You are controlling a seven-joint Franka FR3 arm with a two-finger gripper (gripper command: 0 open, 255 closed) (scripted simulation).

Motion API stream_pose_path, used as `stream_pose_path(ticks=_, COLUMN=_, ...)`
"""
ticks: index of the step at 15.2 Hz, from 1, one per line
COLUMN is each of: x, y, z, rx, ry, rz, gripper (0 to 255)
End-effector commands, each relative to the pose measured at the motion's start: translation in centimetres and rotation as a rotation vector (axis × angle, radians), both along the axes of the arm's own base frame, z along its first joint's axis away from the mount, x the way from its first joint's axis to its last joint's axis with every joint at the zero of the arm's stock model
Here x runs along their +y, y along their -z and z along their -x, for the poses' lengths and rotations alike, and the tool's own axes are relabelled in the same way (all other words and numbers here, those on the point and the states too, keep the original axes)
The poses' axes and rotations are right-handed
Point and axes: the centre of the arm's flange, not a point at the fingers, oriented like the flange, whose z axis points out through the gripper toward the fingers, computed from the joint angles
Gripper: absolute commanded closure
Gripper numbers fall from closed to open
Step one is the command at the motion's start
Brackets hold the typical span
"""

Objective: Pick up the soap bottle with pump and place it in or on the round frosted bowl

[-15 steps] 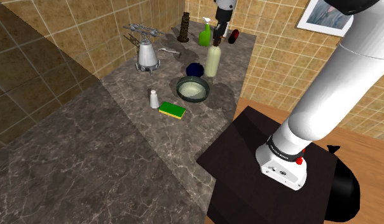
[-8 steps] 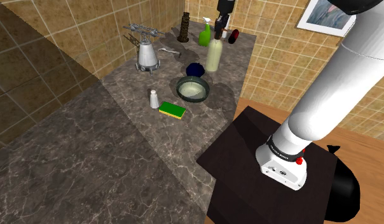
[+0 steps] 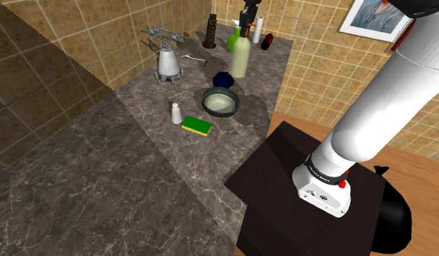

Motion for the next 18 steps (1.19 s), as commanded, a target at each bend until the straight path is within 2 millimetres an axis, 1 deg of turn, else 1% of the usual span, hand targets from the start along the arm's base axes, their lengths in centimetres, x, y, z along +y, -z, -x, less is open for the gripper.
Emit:
stream_pose_path(ticks=1, x=2.2, y=-1.2, z=0.1, rx=0.0, ry=0.001, rz=0.0, gripper=255)
stream_pose_path(ticks=8, x=10.3, y=-5.5, z=-0.3, rx=0.0, ry=0.001, rz=0.0, gripper=255)
stream_pose_path(ticks=9, x=11.2, y=-6.0, z=-0.4, rx=0.0, ry=0.001, rz=0.0, gripper=255)
stream_pose_path(ticks=18, x=11.2, y=-1.2, z=-0.4, rx=0.0, ry=0.001, rz=0.0, gripper=255)
